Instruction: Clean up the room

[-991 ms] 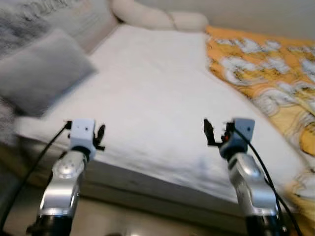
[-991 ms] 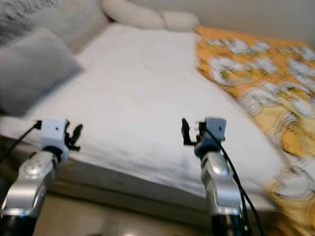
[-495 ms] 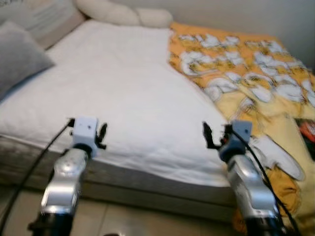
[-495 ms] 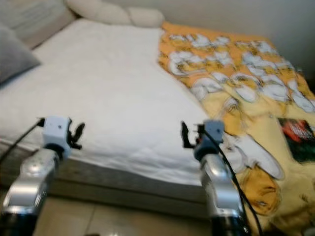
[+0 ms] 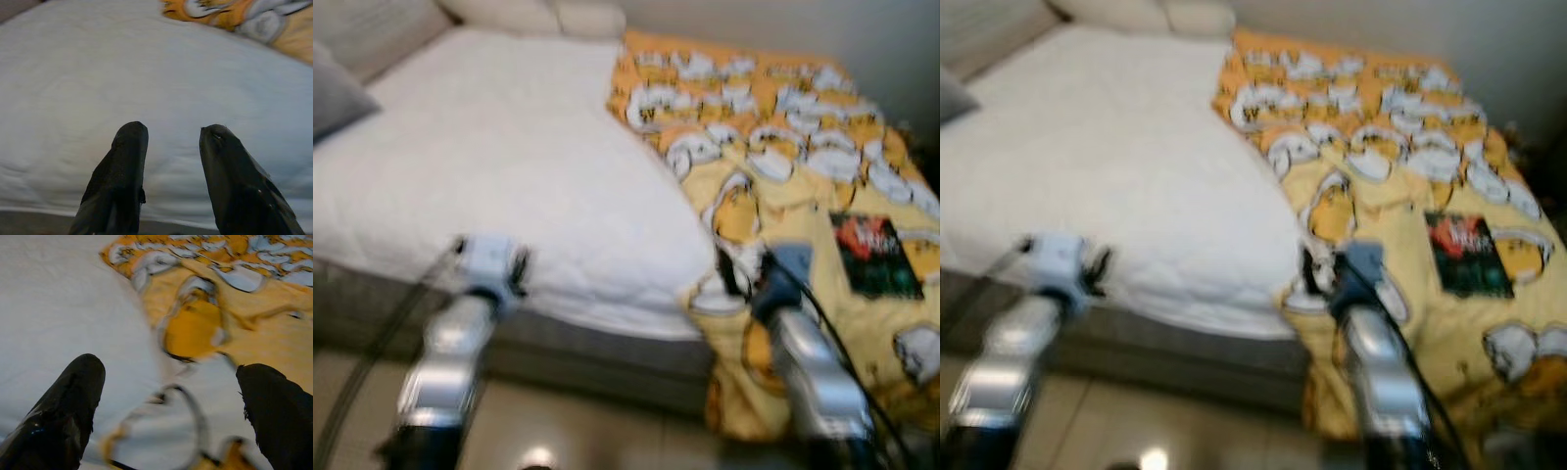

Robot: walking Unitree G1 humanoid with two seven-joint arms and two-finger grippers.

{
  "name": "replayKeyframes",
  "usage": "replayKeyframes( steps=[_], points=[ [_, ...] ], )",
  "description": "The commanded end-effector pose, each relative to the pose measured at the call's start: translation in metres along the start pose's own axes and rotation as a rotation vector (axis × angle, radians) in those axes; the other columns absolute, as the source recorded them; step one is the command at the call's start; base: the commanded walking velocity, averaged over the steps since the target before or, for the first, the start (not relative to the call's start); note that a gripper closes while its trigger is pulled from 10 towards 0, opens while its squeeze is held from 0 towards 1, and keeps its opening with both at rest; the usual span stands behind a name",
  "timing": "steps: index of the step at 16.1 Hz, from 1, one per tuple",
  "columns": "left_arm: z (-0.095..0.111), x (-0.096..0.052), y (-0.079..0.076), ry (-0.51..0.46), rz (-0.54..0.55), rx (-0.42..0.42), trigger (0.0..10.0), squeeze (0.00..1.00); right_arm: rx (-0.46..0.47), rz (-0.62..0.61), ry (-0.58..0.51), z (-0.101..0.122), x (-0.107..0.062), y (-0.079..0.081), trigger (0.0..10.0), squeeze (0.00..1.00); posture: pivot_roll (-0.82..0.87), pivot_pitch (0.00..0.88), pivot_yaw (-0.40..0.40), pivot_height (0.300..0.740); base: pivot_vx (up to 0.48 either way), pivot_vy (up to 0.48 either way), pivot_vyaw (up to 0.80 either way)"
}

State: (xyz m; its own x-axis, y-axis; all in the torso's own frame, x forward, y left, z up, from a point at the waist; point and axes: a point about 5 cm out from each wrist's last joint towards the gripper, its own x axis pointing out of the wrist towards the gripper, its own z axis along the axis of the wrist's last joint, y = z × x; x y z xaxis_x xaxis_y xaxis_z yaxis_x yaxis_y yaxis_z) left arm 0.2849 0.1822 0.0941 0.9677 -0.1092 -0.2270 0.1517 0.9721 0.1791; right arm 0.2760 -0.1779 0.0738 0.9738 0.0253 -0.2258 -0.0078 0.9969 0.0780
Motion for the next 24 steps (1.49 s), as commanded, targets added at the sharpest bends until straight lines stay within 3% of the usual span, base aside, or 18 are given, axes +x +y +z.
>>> replayKeyframes(
  steps=[1, 7, 9, 16, 21, 24],
  points=[
    [0.002, -0.002, 0.01, -0.006, 0.035, 0.02, 10.0, 0.42, -0.009, 0.022, -0.048, 0.014, 0.004, 0.007, 10.0, 0.0, 0.06, 0.0, -0.04, 0.74, 0.0, -0.48, 0.8],
    [0.005, -0.001, 0.01, -0.013, 0.023, 0.068, 10.0, 0.42, -0.008, 0.014, -0.041, 0.012, 0.004, 0.005, 10.0, 0.0, 0.06, 0.0, -0.033, 0.74, 0.0, -0.48, 0.8],
    [0.005, -0.002, 0.01, -0.013, 0.021, 0.072, 10.0, 0.41, 0.032, -0.019, -0.04, 0.011, 0.003, 0.002, 10.0, 0.0, 0.06, 0.0, -0.033, 0.74, 0.0, -0.48, 0.0],
    [0.005, -0.001, 0.012, -0.013, 0.018, 0.08, 10.0, 0.42, -0.001, 0.026, -0.025, 0.008, 0.004, 0.008, 10.0, 0.0, 0.06, 0.0, -0.024, 0.74, 0.0, -0.48, 0.0],
    [0.006, -0.001, 0.012, -0.016, 0.012, 0.09, 10.0, 0.42, -0.025, 0.054, -0.014, 0.007, 0.005, 0.012, 10.0, 0.0, 0.07, 0.0, -0.032, 0.74, 0.0, -0.48, 0.73],
    [0.006, -0.001, 0.012, -0.015, 0.008, 0.094, 10.0, 0.42, 0.012, 0.037, -0.014, 0.005, 0.005, 0.011, 10.0, 0.0, 0.06, 0.0, -0.029, 0.74, 0.0, -0.48, 0.27]
  ],
)
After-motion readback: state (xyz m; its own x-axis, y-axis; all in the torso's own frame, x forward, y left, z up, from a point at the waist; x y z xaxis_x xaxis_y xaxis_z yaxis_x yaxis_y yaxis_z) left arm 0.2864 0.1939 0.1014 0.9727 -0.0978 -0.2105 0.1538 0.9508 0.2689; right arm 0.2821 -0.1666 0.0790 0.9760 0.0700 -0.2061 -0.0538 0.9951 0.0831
